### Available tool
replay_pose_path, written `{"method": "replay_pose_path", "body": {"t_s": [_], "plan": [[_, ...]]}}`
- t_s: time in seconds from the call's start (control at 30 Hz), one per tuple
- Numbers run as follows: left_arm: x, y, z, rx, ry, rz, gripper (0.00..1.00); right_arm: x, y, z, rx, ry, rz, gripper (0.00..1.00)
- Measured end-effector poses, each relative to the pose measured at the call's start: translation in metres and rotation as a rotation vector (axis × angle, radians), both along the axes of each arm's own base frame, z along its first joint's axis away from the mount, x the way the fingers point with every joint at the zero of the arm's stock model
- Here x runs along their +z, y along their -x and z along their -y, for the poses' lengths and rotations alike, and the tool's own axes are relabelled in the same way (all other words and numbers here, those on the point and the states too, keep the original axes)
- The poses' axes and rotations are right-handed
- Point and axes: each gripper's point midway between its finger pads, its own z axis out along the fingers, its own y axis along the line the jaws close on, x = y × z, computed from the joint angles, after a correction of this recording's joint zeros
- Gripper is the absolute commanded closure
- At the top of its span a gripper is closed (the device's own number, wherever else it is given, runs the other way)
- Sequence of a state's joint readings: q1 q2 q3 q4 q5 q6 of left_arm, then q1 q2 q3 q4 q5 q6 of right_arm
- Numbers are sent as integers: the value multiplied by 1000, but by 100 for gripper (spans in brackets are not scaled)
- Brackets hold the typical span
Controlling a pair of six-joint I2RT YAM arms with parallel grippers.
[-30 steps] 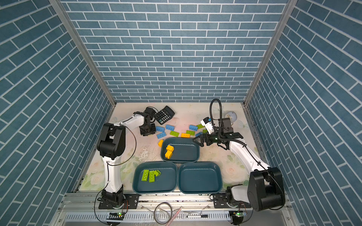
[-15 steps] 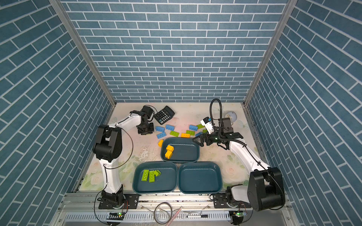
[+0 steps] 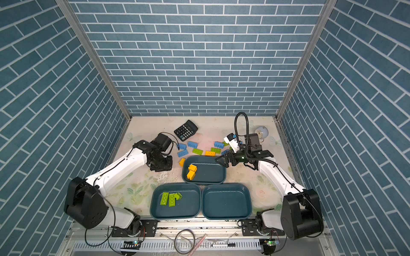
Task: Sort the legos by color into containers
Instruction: 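Carry the green brick to the nearer green-filled bin and release it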
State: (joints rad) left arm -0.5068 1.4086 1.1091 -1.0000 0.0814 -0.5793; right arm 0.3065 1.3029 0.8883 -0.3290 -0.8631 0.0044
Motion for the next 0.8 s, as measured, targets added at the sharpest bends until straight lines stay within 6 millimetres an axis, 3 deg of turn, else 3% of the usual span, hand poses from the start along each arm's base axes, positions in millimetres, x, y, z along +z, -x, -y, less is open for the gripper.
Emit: {"method": "replay_pose_path", "body": {"t_s": [0.23,0.4,0.53,0.8], "plan": [[-6,83,0,-24,6,-109,73,1,5,-6,23,-4,0,1],[-25,122,-9,-6,-4,-200,72,0,8,-7,32,-3,-10,1],[-38,137,-13,-8,-42,-260,69,-3,11,-8,38,0,-26,1],[-44,140,-13,-13,-66,-289,60,-13,11,-12,53,8,-75,1]]}}
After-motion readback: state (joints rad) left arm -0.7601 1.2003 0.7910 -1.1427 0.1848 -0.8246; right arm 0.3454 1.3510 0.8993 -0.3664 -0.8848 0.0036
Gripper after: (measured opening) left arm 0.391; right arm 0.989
